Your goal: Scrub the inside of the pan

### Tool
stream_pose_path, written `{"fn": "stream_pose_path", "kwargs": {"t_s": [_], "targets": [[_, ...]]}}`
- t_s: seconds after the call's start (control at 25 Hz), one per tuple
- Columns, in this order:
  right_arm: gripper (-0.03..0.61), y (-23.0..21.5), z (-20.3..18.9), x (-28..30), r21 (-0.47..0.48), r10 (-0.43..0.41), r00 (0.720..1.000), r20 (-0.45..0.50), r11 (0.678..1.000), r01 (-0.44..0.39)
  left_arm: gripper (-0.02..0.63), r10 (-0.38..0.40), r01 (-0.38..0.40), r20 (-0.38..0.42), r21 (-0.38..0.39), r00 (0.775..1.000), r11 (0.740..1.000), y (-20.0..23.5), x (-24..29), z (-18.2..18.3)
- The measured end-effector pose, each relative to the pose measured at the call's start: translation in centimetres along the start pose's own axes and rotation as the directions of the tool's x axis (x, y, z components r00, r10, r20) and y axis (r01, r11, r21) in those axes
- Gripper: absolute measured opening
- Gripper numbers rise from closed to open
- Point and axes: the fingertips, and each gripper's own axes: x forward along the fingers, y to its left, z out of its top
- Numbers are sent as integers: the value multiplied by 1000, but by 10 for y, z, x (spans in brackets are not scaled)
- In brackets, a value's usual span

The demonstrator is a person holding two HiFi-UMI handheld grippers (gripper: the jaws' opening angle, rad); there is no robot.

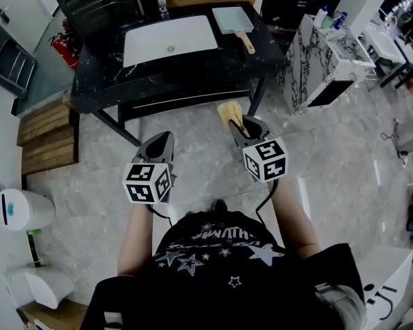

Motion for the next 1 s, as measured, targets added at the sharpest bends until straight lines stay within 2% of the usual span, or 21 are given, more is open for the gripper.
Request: {"fn": "stream_pose_path", "kwargs": {"t_s": [0.36, 0.52, 0.76, 1.0], "targets": [[87, -53, -4, -10, 16, -3, 1000, 20, 1000, 2, 8, 21, -21, 1, -8, 1000, 1000, -25, 32, 1], [87, -63, -6, -2, 36, 12, 1000, 19, 999, -13, 8, 23, -23, -4, -9, 1000, 1000, -27, 40, 3], [87, -73, -7, 22, 47, 14, 1000, 7, 999, -14, 8, 29, -29, -13, -15, 1000, 999, -12, 60, 7], [89, -103, -1, 61, 41, -33, 999, -7, 999, 34, 8, -5, 4, -11, -18, 1000, 1000, 17, 109, 20]]}}
